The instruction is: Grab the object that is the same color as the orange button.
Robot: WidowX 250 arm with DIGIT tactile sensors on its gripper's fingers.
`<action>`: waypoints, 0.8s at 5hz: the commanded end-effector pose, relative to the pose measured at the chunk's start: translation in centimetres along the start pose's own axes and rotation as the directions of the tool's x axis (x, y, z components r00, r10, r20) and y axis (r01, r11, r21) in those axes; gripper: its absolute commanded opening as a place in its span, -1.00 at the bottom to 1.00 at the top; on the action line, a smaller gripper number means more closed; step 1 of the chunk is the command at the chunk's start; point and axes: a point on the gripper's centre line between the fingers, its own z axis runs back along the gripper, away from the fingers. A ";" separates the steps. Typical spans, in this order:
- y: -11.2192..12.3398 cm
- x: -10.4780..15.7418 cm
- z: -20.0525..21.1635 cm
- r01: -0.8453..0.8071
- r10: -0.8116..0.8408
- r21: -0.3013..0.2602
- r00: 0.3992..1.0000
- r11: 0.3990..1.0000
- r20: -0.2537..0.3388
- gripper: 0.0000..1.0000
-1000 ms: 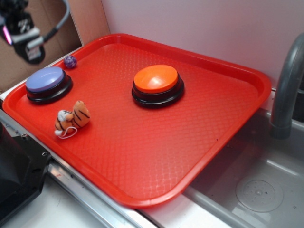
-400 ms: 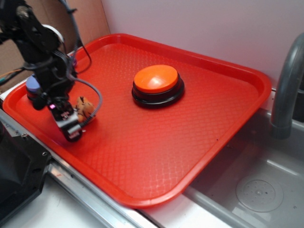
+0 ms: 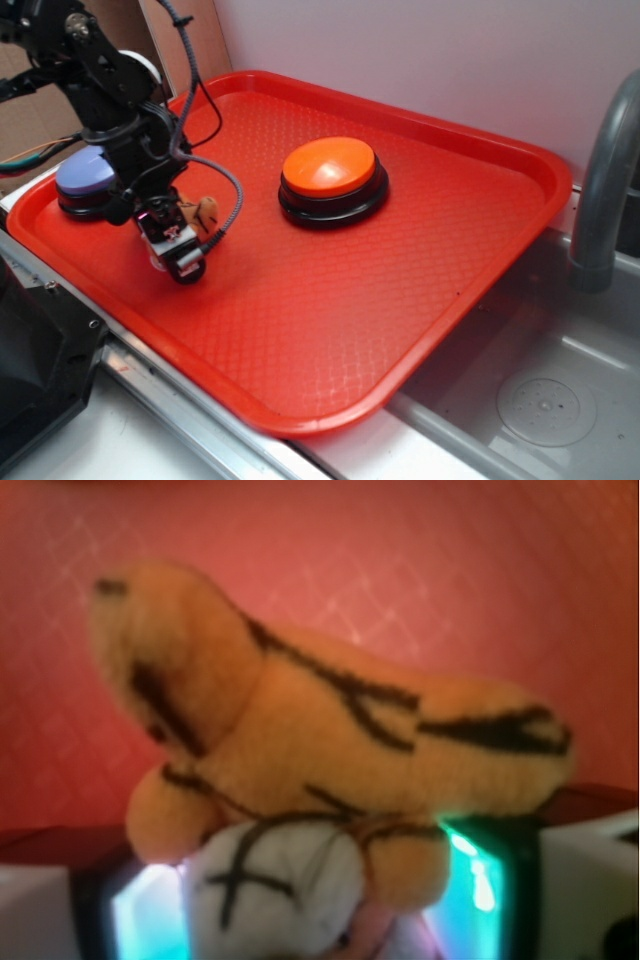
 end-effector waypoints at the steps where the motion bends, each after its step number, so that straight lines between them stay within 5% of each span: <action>1: -3.1 2.2 6.8 0.095 -0.092 0.056 0.995 0.994 -0.042 -1.00; 2: -5.6 2.0 11.7 0.113 -0.116 0.117 0.993 0.987 0.022 -1.00; 3: -7.0 1.6 16.6 0.068 -0.074 0.121 0.996 0.990 0.049 -1.00; 4: -5.2 1.3 20.7 -0.047 0.038 0.110 0.996 0.993 0.078 -1.00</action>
